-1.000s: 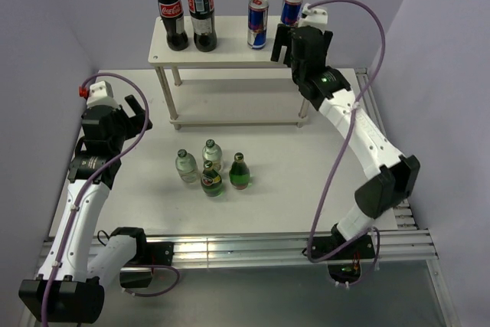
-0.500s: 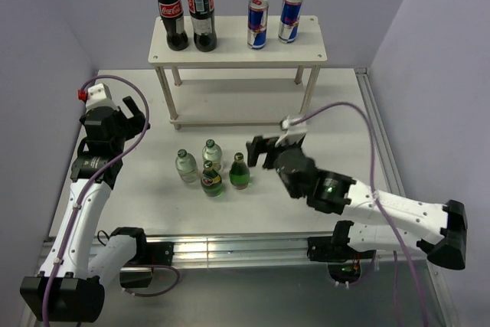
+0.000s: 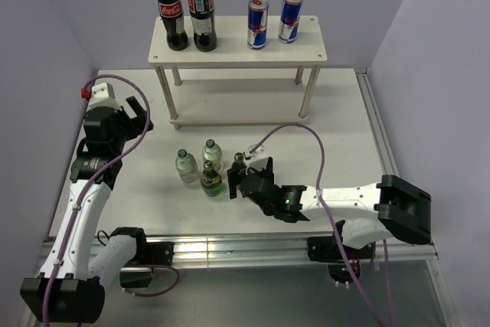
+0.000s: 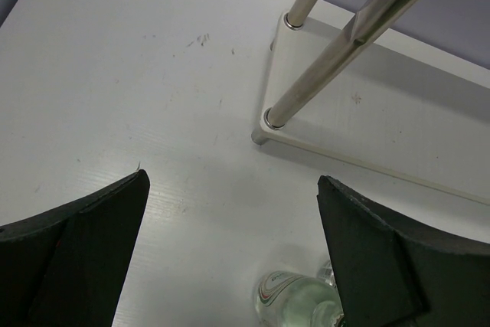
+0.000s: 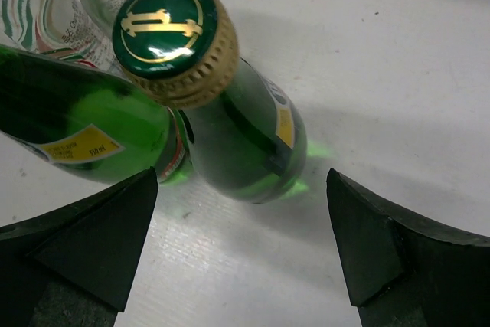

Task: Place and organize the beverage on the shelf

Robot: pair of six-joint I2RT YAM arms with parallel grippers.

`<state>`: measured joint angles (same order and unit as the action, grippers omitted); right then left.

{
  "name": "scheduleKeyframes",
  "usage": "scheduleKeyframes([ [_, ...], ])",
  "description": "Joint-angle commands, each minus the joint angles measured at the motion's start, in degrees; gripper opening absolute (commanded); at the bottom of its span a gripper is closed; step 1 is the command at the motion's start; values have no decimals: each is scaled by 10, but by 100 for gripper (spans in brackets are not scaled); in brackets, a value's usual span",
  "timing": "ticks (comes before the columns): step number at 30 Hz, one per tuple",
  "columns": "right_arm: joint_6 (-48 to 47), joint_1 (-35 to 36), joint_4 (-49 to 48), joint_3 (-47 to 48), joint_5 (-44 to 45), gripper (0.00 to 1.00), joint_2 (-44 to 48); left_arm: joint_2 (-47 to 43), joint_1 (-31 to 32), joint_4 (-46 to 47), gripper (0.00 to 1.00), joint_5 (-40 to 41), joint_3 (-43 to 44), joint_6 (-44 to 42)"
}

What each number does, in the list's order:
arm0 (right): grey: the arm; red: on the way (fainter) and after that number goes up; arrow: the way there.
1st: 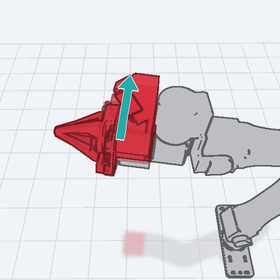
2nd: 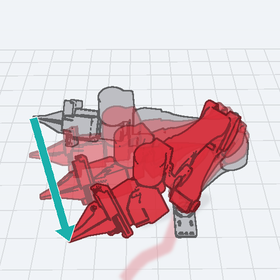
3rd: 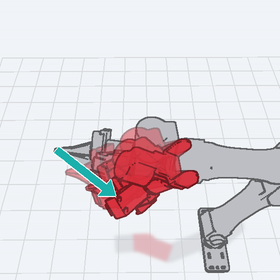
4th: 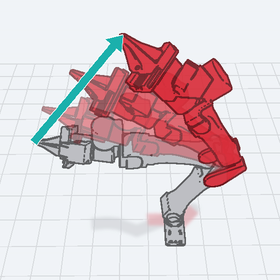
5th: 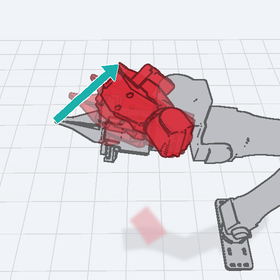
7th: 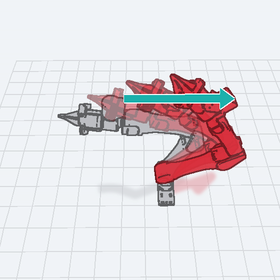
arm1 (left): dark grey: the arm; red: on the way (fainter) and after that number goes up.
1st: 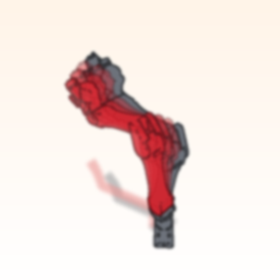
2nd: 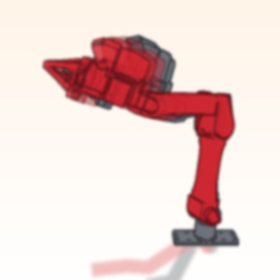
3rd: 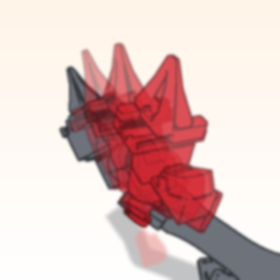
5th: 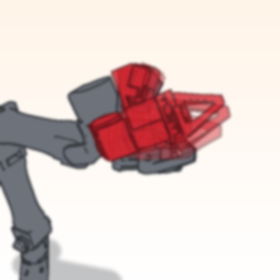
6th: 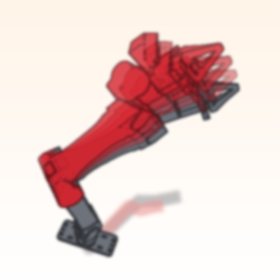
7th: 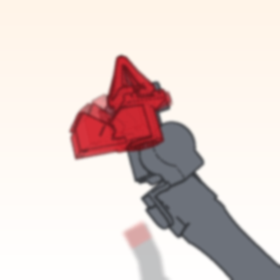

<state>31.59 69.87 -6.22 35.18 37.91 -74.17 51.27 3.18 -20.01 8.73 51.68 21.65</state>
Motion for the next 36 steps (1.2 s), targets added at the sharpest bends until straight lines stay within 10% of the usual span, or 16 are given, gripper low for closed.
scheduleKeyframes([
  [1,4,1,-71,29,21,98,-40,0,-2,9,98,-14,4,-13],
  [21,-34,-24,-371,-14,153,95,-238,0,-2,5,98,-24,8,-18],
  [33,-19,-24,-306,-11,203,4,-218,-1,-2,4,98,-26,8,-18],
  [36,-12,-25,-243,1,220,0,-163,0,-2,4,98,-26,9,-18],
])
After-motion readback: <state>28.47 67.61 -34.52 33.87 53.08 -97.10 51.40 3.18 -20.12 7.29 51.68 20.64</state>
